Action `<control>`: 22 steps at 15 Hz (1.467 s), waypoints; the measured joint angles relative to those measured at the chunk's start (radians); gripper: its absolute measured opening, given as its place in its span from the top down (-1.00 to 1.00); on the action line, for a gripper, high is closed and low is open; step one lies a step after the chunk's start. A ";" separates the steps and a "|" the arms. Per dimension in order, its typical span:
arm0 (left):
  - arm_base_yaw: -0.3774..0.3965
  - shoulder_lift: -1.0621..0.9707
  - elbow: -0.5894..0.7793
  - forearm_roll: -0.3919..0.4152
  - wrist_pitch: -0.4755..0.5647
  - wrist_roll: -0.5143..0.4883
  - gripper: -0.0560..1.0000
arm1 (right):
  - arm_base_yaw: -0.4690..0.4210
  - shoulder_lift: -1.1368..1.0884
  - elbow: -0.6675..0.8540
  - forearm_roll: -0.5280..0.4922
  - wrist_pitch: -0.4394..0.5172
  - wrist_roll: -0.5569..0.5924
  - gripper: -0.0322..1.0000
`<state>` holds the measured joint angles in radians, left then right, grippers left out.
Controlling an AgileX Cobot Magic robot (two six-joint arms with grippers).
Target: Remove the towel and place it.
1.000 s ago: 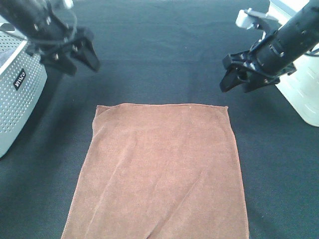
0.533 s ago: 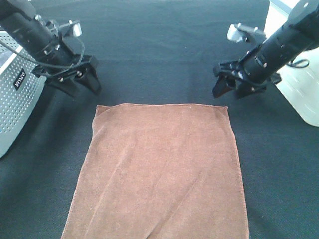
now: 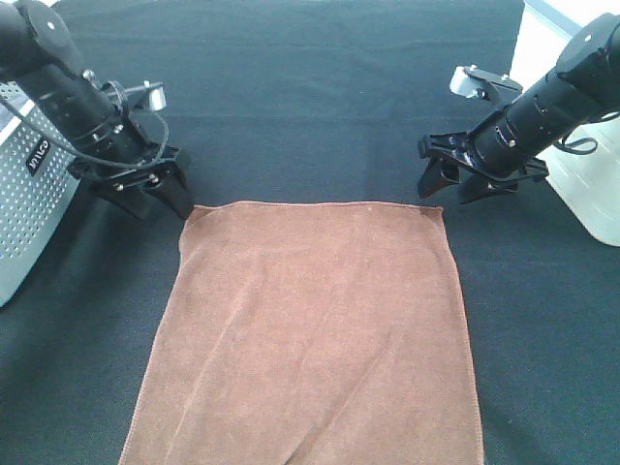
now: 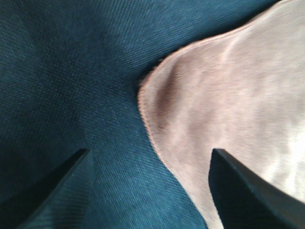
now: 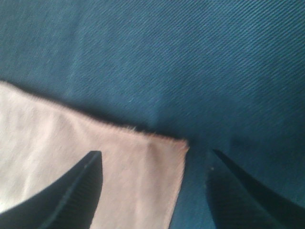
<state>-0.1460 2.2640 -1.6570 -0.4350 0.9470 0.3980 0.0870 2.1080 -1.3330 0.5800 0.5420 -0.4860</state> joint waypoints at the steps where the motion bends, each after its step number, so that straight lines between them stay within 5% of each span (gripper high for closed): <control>1: 0.000 0.005 0.000 0.000 -0.002 0.009 -0.34 | -0.002 0.016 -0.002 0.001 -0.003 -0.002 -0.22; 16: 0.011 0.110 -0.018 -0.277 -0.088 0.209 -0.38 | -0.002 0.083 -0.012 0.012 -0.080 -0.046 -0.37; 22: 0.011 0.115 -0.018 -0.296 -0.090 0.216 -0.33 | 0.014 0.090 -0.016 0.012 -0.082 -0.072 -0.25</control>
<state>-0.1350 2.3790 -1.6750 -0.7310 0.8570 0.6140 0.1010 2.1980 -1.3490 0.5920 0.4600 -0.5580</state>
